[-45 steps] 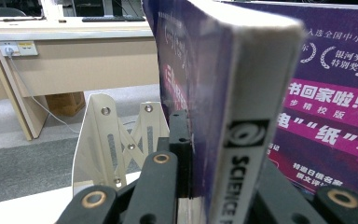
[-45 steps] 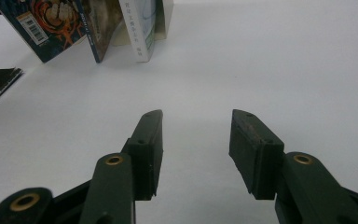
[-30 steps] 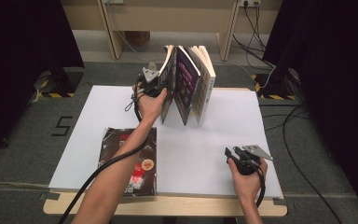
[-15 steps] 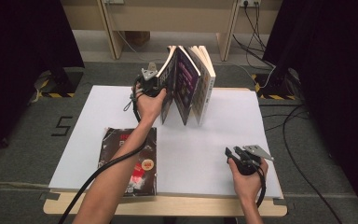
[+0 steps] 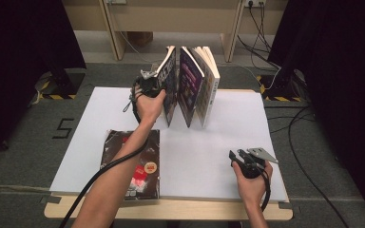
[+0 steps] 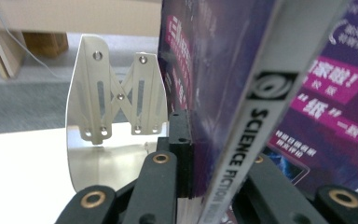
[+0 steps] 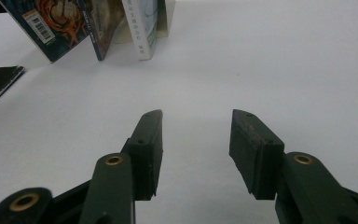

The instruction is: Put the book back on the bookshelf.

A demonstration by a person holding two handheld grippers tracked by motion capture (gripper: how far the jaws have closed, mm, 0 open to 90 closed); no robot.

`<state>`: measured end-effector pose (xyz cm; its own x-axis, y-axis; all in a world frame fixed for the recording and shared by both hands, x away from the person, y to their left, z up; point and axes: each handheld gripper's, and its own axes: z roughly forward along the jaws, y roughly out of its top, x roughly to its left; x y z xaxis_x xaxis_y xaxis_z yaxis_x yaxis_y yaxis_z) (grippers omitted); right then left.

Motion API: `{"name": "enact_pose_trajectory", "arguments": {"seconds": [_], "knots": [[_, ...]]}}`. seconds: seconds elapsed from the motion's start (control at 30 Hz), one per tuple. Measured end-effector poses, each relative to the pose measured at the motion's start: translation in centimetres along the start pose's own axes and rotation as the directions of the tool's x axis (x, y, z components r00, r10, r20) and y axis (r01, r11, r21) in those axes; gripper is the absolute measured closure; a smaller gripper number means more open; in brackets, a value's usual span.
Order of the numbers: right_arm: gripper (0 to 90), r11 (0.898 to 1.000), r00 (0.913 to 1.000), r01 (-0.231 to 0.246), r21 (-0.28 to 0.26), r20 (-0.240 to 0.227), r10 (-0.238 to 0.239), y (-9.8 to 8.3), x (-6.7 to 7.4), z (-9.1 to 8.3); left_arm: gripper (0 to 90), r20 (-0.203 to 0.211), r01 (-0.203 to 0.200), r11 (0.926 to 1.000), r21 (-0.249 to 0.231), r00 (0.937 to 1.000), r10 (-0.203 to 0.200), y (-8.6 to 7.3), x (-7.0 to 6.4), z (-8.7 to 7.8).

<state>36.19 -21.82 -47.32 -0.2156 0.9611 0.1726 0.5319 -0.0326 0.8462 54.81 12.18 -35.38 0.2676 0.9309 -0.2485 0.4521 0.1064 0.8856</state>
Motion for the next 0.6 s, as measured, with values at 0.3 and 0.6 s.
{"name": "enact_pose_trajectory", "arguments": {"seconds": [0.3, 0.6], "knots": [[55.2, 1.000, 1.0000, 0.008, 0.000, 0.005, -0.008, 0.0, -0.2, 0.0, 82.0, 0.012, 0.010, 0.9999, -0.011, 0.9999, -0.009, 0.0, -0.6, 0.6], [55.1, 1.000, 1.0000, 0.006, 0.003, 0.006, -0.006, 0.0, -0.1, -0.1, 81.8, 0.033, -0.002, 0.9997, -0.025, 0.9994, 0.002, -0.6, -1.3, 1.0]]}}
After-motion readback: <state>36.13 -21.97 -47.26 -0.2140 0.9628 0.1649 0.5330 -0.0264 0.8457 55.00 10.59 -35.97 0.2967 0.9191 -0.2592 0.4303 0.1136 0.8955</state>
